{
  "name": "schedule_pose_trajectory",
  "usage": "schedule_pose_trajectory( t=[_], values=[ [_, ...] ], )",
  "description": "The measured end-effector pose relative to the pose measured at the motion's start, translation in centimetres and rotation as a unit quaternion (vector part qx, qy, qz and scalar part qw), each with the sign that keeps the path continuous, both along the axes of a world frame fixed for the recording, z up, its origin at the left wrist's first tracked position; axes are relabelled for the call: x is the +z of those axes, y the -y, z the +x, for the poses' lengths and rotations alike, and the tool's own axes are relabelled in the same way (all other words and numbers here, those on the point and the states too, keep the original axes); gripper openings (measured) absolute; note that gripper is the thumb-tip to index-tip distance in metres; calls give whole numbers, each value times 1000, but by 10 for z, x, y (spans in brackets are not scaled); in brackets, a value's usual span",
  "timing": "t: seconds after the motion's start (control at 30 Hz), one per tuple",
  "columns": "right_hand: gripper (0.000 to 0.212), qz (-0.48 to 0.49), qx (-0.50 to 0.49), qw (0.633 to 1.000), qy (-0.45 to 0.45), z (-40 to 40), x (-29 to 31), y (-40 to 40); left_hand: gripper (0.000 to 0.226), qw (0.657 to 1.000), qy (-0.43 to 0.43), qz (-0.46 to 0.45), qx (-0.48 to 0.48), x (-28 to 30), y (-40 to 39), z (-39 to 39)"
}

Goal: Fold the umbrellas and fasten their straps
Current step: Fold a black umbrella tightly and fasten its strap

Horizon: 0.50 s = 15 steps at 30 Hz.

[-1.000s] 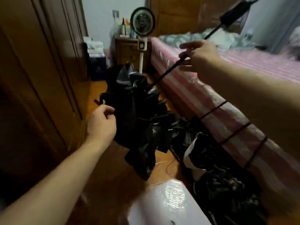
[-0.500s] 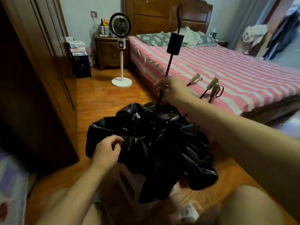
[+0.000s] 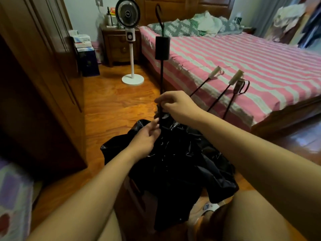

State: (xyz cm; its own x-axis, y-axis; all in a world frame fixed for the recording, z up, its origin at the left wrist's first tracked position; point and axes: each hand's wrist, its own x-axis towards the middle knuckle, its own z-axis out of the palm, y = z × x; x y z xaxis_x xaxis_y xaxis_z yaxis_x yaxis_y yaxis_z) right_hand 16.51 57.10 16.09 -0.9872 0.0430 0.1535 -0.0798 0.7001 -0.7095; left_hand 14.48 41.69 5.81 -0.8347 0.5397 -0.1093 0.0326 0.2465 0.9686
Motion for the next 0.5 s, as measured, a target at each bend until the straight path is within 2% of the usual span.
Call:
schedule_pose_trajectory(
  t=[0.07, 0.13, 0.2, 0.27, 0.3, 0.37, 0.43, 0.5],
  values=[
    [23, -97, 28, 995, 22, 16, -2, -12, 29, 1000, -17, -11, 3, -1, -17, -13],
    [21, -120, 1, 993, -4, 38, -15, -34, 20, 1000, -20, -10, 21, -7, -22, -23],
    [20, -53, -74, 996, -27, 66, -47, -62, 18, 998, -24, -7, 52, -17, -19, -32],
    [16, -7, -119, 993, 15, 101, -87, -83, 19, 997, -22, -4, 68, -23, -16, -38],
    [20, 13, -105, 992, 65, 116, -102, -87, 20, 997, -21, -2, 70, -24, -16, -39],
    [40, 50, -45, 986, 154, 129, -121, -88, 20, 998, -20, -4, 57, -25, -17, -39],
    [41, 103, -23, 980, 170, 126, -135, -86, 21, 999, -22, -10, 39, -27, -18, -38],
    [30, 143, -52, 977, 150, 115, -143, -80, 21, 999, -33, -12, 21, -26, -18, -36]
  ],
)
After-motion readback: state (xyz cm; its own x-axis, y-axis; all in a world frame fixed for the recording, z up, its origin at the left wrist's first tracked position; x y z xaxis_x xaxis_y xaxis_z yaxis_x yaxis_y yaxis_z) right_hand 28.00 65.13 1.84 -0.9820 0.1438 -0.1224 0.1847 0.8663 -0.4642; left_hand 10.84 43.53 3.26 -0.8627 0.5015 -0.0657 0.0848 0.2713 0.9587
